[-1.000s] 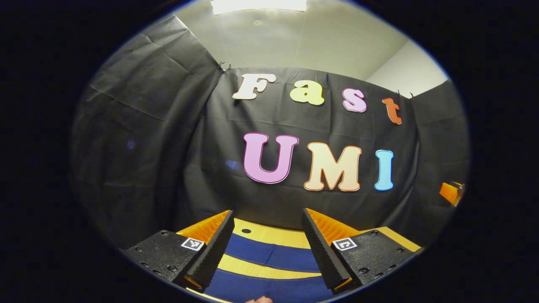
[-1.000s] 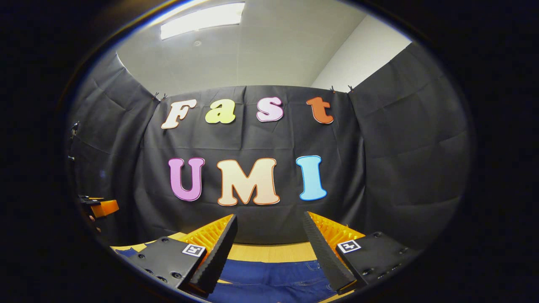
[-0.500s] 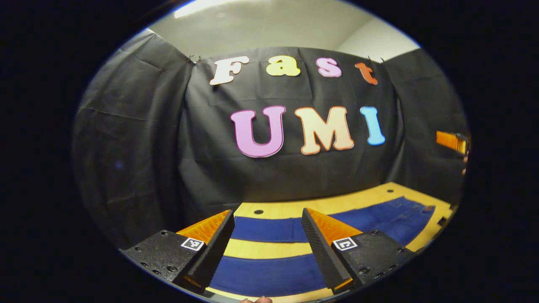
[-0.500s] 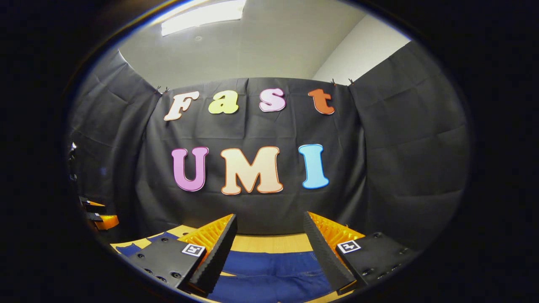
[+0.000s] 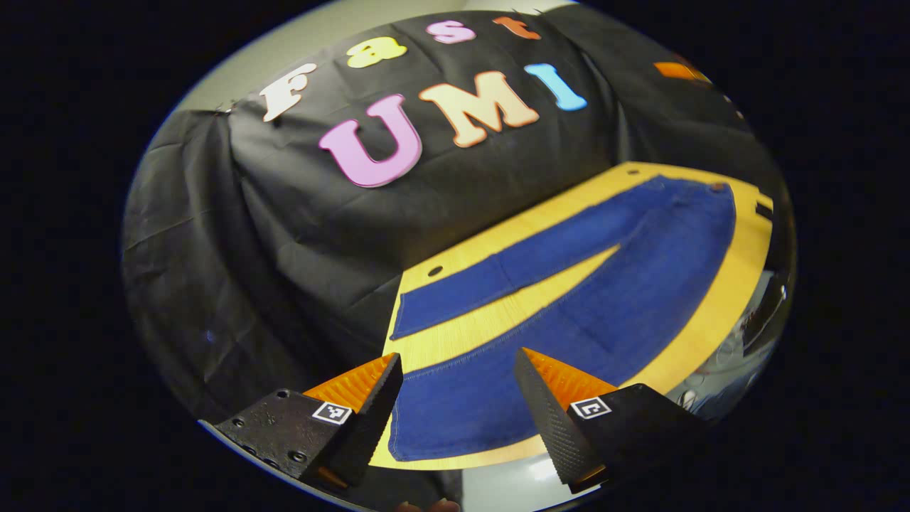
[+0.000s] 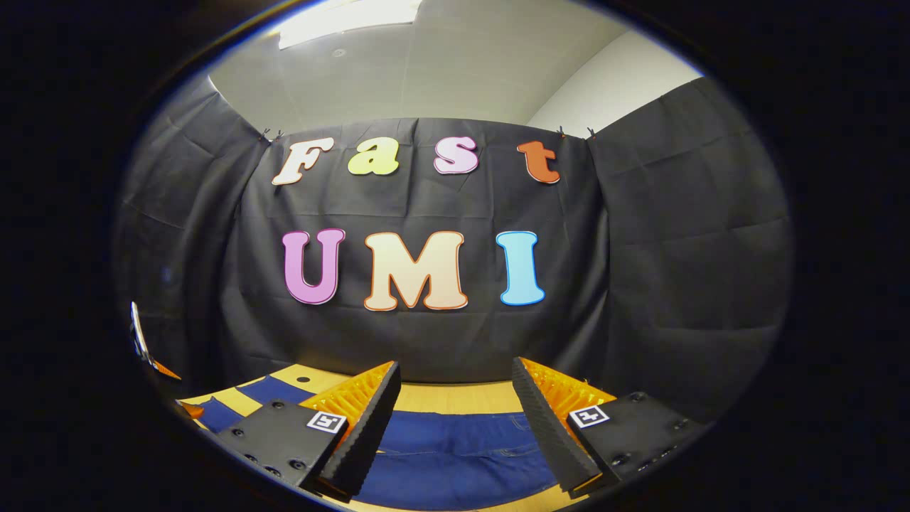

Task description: Grasp the waist and the cuffs of the jeans and fold them to make the two legs overlap; first hold the waist and fold one-third of the jeans toward the cuffs, then hold the cuffs and fold the remaining one-third in the same direction to finish folding.

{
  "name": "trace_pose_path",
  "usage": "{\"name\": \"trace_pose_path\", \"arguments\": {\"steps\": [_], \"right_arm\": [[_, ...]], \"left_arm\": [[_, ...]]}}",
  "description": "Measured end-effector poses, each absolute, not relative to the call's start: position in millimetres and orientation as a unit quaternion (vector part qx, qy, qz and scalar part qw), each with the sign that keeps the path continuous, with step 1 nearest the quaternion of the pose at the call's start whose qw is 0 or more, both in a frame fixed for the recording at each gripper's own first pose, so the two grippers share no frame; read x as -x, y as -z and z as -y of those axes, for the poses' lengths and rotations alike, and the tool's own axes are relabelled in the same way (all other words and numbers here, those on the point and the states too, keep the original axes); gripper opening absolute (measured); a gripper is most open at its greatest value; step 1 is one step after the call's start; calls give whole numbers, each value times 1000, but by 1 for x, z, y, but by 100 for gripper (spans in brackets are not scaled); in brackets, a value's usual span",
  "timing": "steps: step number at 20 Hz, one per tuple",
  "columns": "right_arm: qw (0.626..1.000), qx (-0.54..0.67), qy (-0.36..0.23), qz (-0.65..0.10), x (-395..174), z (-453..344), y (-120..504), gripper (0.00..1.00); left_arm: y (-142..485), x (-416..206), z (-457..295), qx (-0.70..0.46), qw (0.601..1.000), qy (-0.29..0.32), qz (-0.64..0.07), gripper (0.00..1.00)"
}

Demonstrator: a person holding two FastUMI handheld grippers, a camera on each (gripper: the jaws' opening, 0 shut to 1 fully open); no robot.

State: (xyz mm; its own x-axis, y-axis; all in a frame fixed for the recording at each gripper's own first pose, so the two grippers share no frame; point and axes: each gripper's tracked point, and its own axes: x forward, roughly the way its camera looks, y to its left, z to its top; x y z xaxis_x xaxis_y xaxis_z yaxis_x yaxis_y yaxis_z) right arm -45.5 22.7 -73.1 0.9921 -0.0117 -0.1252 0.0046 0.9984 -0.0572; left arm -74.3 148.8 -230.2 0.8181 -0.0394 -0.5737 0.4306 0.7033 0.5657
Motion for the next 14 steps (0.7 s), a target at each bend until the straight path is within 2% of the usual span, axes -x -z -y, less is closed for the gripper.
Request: {"name": "trace_pose_path", "arguments": {"steps": [3,4,9,11,12,13,14], "right_arm": [[997,38,6,-69,48,-18,78,97],[997,42,6,-71,50,-17,81,100],[995,48,15,-84,53,-8,89,96],[995,47,22,-85,55,-4,91,99],[995,47,26,-86,55,-2,92,100],[995,48,30,-87,56,0,94,99],[994,48,34,-88,57,2,94,100]], "left_arm": [[261,99,-154,-424,833,177,-308,95],[269,103,-159,-442,819,187,-314,95],[299,113,-183,-513,755,210,-351,95],[309,113,-188,-544,728,217,-358,95],[316,115,-195,-557,715,220,-361,89],[321,114,-199,-566,705,225,-363,95],[326,115,-202,-573,696,230,-368,96]]}}
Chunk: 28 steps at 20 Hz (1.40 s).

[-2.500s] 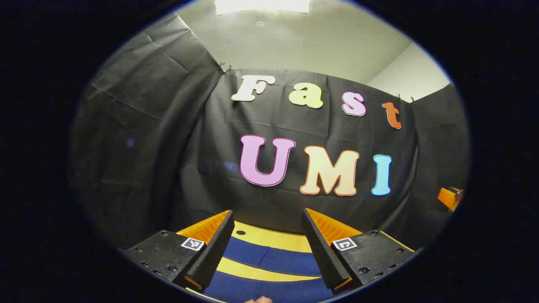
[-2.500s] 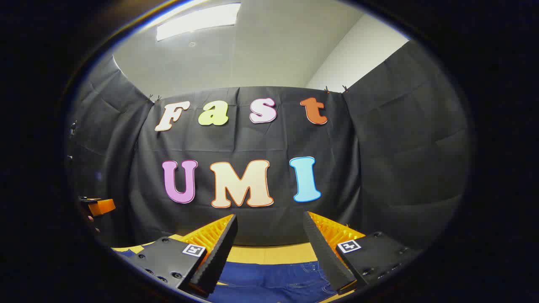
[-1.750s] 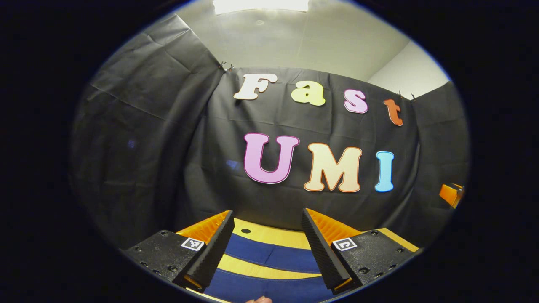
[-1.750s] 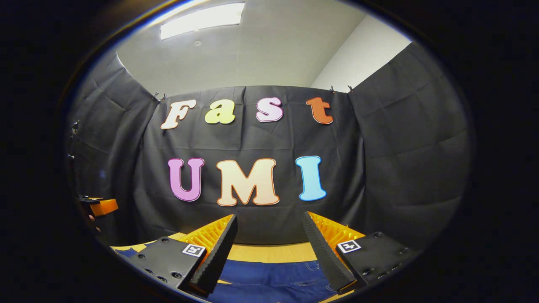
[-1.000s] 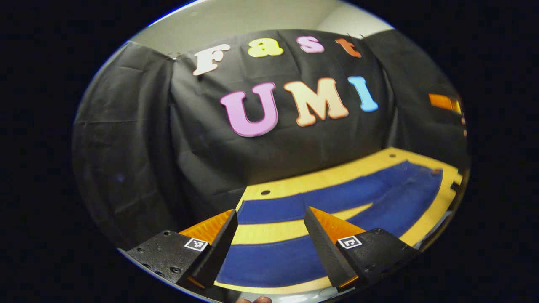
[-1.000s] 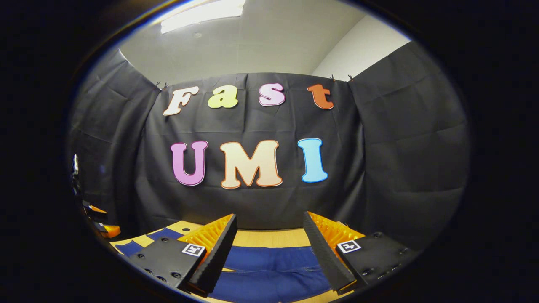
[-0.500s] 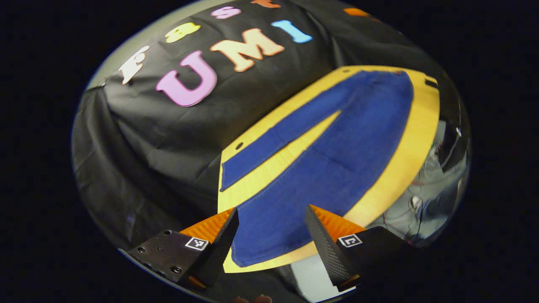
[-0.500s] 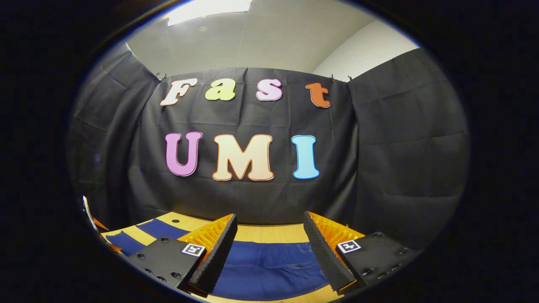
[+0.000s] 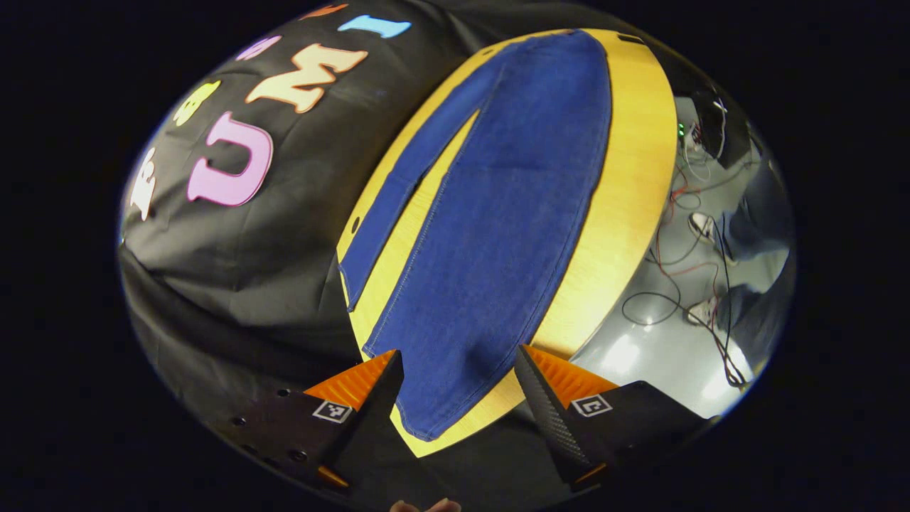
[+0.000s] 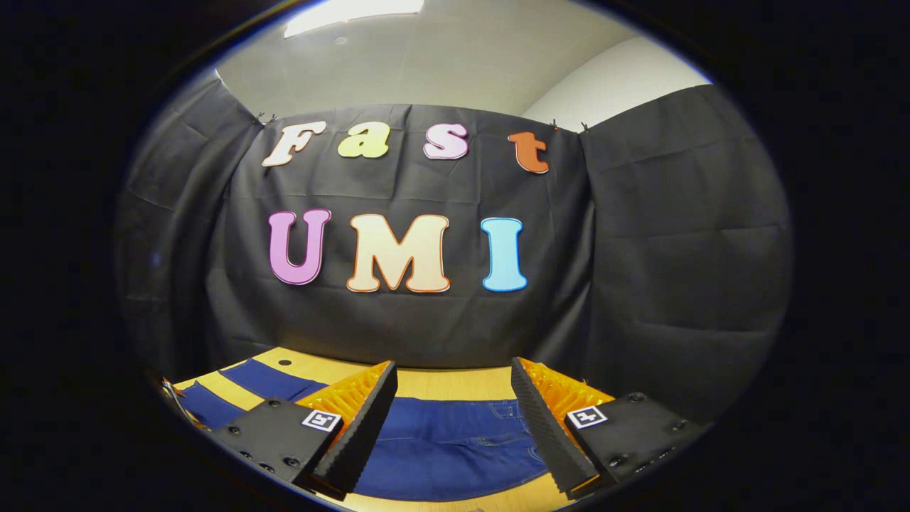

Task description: Grasp the waist and the cuffs of the jeans and fold them to make the two legs overlap; first hold the waist and fold one-third of the jeans toward the cuffs, then hold the cuffs and fold the remaining one-third in the same direction to finish folding.

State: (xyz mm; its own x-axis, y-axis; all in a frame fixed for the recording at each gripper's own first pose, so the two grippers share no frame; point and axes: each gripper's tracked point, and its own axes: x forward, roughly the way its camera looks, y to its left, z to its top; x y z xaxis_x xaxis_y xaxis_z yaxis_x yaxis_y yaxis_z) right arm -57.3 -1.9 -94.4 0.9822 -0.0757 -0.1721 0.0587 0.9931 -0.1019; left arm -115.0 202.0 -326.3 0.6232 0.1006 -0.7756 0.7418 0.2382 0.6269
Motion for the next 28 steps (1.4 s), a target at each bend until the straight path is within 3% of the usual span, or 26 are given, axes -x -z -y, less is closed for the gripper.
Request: {"name": "trace_pose_path", "arguments": {"steps": [4,8,10,12,15,17,22,28], "right_arm": [[993,56,49,-95,61,8,100,100],[991,61,62,-102,66,9,106,100],[990,69,66,-107,69,10,112,100],[988,78,68,-111,69,11,115,100],[985,100,61,-126,67,17,131,99],[980,130,53,-143,67,28,144,99],[947,254,16,-195,62,73,192,99],[890,358,-35,-279,71,124,267,99]], "left_arm": [[334,107,-199,-586,677,255,-366,92],[344,100,-194,-593,664,276,-362,77],[352,95,-191,-598,657,286,-359,65],[358,93,-188,-600,642,303,-370,46],[362,99,-191,-579,652,299,-388,12],[358,98,-190,-571,660,293,-391,0],[361,97,-192,-537,676,279,-420,0],[361,97,-192,-542,661,281,-436,0]]}}
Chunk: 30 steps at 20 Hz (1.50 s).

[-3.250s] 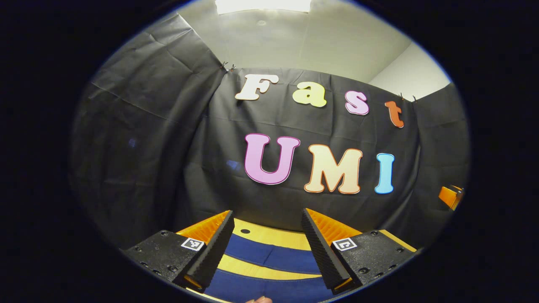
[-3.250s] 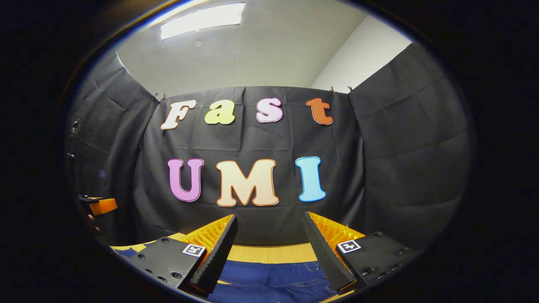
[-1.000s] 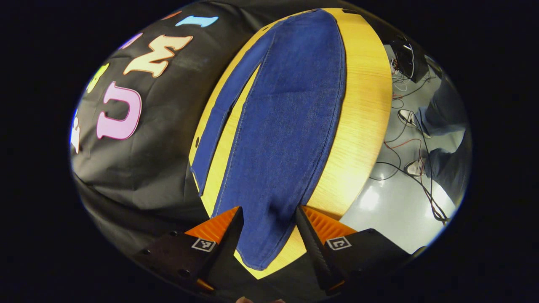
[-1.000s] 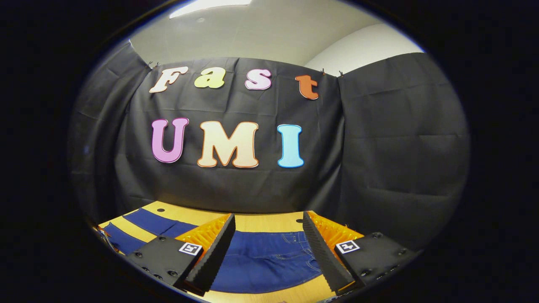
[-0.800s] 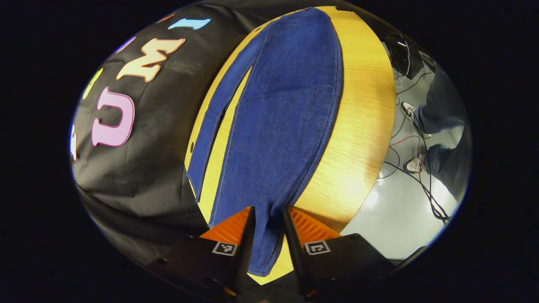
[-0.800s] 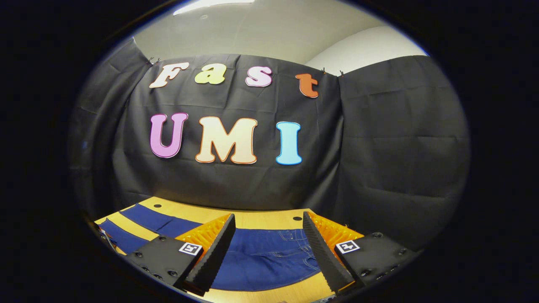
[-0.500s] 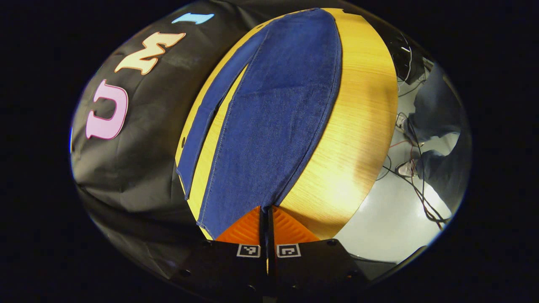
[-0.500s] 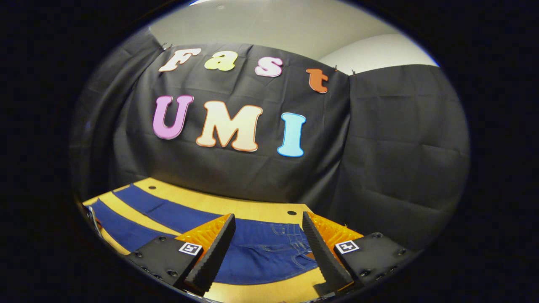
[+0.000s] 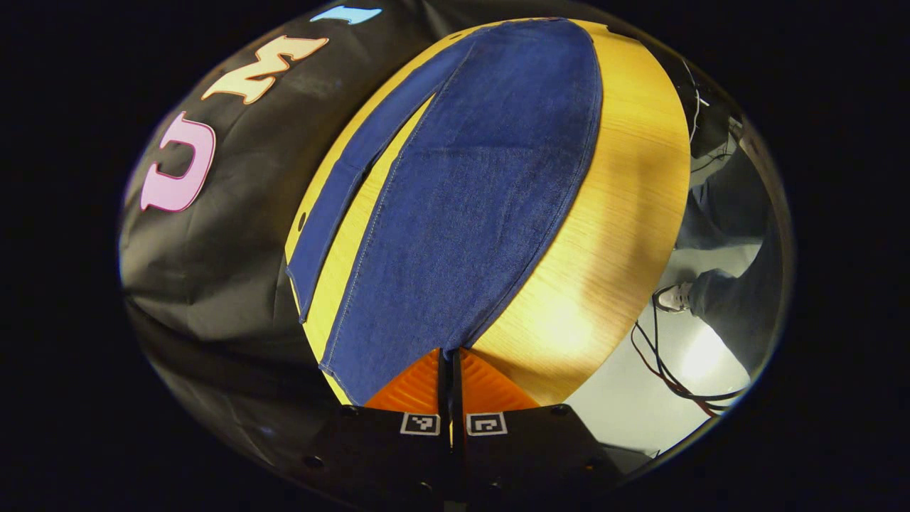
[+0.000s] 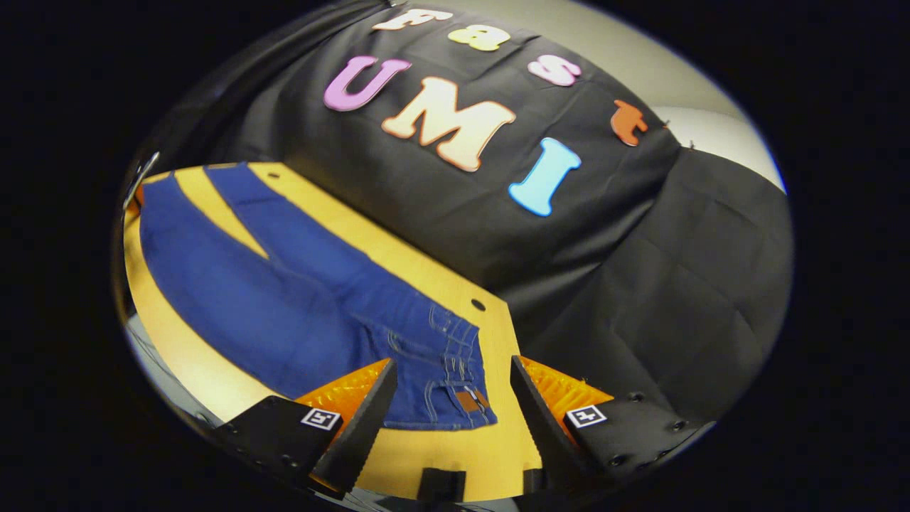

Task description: Grasp the waist and the cuffs of the jeans and fold them to make the two legs overlap; first hold the waist and fold one-third of the jeans toward the cuffs, then hold the cuffs and fold the remaining one-third in the same direction to finish folding.

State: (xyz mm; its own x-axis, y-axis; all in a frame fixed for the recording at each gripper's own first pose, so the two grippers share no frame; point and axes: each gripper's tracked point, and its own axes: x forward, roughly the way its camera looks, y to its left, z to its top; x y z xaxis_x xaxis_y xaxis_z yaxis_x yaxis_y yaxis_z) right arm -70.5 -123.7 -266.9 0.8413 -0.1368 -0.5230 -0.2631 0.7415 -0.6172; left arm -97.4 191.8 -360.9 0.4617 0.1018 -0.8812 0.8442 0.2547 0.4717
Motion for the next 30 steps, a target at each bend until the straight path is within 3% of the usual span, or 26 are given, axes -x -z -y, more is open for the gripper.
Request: {"name": "trace_pose_path", "arguments": {"steps": [7,15,17,21,24,30], "right_arm": [[778,507,-147,-340,101,147,352,99],[714,557,-218,-364,103,154,405,100],[705,567,-224,-361,94,156,412,94],[693,564,-244,-376,91,157,433,69],[692,573,-241,-366,87,156,436,8],[747,507,-190,-387,72,151,414,3]], "left_arm": [[361,98,-193,-542,656,264,-454,0],[361,99,-193,-546,649,249,-467,0],[360,99,-193,-549,647,245,-469,0],[360,98,-194,-549,647,237,-473,0],[360,97,-193,-539,658,226,-475,0],[353,92,-192,-487,703,168,-491,0]]}}
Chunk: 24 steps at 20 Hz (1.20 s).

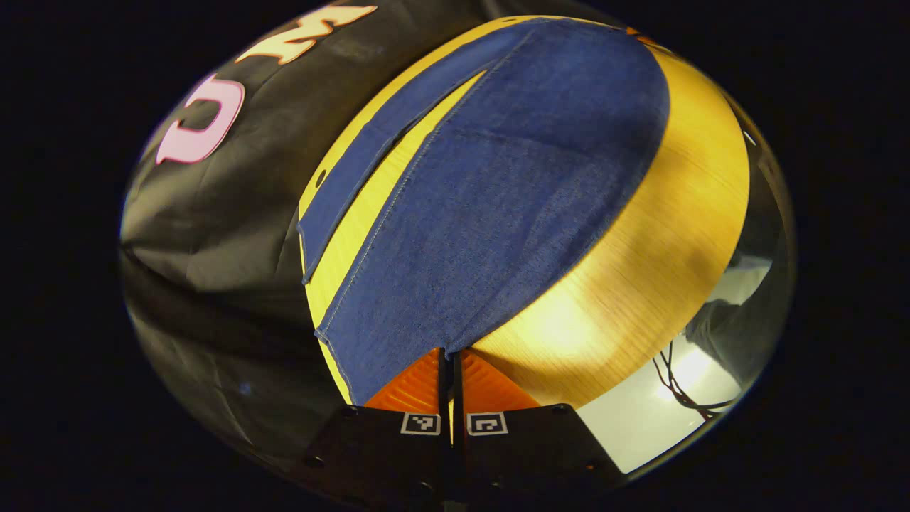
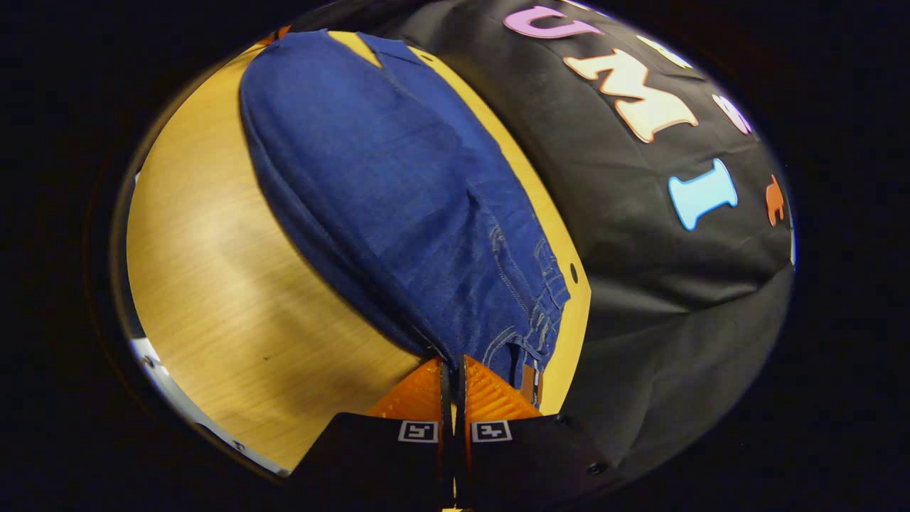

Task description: Grasp the waist and the cuffs of the jeans and fold them to make the two legs overlap; first hold the waist and fold one-third of the jeans toward the cuffs, then hold the cuffs and fold the remaining one-third in the same direction to finish folding.

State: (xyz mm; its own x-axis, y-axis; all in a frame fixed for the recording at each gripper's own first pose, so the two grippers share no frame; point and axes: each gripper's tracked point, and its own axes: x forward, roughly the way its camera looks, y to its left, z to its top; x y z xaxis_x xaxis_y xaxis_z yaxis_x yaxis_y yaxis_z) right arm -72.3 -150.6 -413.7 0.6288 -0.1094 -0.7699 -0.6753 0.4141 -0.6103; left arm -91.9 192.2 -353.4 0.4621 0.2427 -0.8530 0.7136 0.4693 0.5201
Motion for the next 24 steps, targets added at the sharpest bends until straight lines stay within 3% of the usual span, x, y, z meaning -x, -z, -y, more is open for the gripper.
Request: {"name": "trace_pose_path", "arguments": {"steps": [4,13,24], "right_arm": [[780,483,-145,-370,45,146,380,3],[842,438,-76,-306,-63,120,326,3],[898,359,6,-255,-184,111,347,2]], "left_arm": [[322,64,-189,-476,729,138,-473,0],[273,-69,-172,-478,766,85,-422,0],[284,-204,-146,-473,788,57,-390,0]]}}
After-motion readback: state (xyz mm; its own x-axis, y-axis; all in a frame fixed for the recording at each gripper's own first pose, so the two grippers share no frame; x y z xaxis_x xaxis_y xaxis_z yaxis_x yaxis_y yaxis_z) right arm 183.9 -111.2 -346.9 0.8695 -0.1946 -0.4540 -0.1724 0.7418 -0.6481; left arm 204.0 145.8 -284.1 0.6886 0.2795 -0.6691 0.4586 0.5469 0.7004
